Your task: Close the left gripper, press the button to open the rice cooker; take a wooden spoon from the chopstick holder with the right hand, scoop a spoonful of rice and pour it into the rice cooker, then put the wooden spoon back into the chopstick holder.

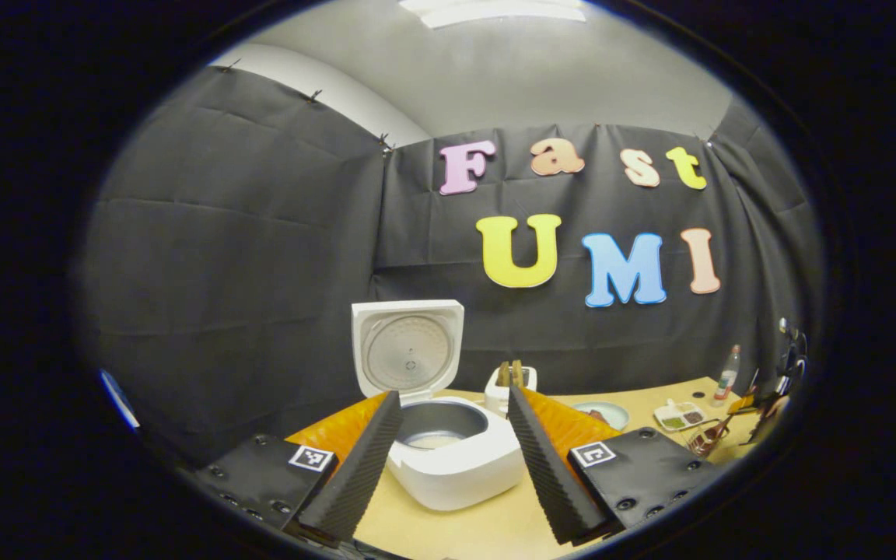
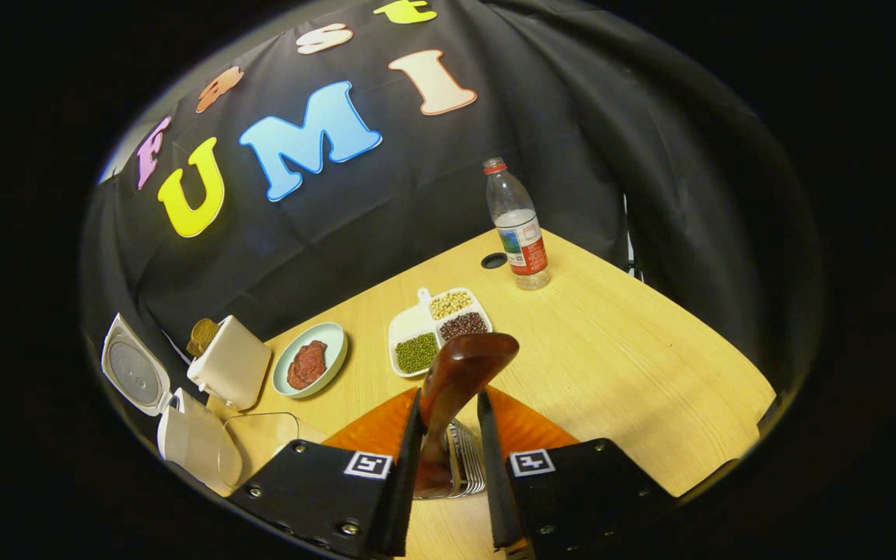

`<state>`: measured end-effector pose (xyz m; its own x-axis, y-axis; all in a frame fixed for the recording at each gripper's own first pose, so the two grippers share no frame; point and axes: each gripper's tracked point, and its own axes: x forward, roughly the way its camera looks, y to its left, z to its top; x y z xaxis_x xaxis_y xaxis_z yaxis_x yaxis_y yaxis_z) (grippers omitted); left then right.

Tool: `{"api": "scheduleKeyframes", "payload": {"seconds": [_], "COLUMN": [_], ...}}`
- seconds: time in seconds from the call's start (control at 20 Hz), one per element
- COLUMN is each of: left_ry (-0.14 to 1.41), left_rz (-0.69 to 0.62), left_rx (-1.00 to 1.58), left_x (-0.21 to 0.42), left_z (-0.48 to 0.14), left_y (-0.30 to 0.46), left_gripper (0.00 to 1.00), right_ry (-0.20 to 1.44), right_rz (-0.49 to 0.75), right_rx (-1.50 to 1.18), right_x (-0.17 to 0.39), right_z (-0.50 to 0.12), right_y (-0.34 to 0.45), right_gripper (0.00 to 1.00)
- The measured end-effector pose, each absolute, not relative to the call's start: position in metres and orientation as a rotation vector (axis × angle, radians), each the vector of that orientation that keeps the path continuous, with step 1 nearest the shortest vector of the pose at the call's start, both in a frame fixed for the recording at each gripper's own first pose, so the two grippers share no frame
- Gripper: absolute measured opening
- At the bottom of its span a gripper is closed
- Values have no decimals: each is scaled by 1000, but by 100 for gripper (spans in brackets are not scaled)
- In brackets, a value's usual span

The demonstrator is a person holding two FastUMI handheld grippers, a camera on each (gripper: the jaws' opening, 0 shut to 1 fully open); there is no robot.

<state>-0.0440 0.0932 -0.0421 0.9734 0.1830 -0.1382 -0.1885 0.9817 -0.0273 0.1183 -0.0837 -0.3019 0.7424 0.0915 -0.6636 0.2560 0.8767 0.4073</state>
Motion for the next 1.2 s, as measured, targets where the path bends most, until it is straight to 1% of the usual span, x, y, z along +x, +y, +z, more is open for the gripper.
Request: {"api": "scheduleKeyframes", "payload": {"seconds": [0.05, 0.1, 0.15, 0.2, 0.35, 0.7, 0.95, 1.05, 1.2], "left_ry": [137, 138, 141, 142, 137, 127, 128, 127, 124], "left_rz": [191, 192, 194, 195, 188, 170, 155, 153, 155], "left_rx": [-36, -33, -30, -29, -31, -60, -77, -81, -78], "left_x": [-45, -45, -46, -47, -46, -44, -45, -46, -49], "left_z": [-42, -43, -44, -45, -42, -45, -50, -51, -50], "left_y": [94, 95, 96, 97, 98, 108, 119, 125, 139], "left_gripper": [94, 95, 92, 92, 92, 92, 92, 92, 92], "right_ry": [746, 753, 740, 745, 738, 631, 549, 517, 502], "right_rz": [-79, -89, -88, -80, -74, -60, -49, -21, -12], "right_rx": [508, 496, 515, 523, 463, 357, 348, 370, 367], "right_x": [118, 115, 122, 118, 122, 125, 125, 126, 127], "right_z": [-302, -301, -300, -297, -292, -233, -197, -185, -183], "right_y": [-78, -80, -82, -76, -73, -67, -45, -25, -6], "right_gripper": [39, 42, 28, 13, 13, 13, 13, 13, 13]}}
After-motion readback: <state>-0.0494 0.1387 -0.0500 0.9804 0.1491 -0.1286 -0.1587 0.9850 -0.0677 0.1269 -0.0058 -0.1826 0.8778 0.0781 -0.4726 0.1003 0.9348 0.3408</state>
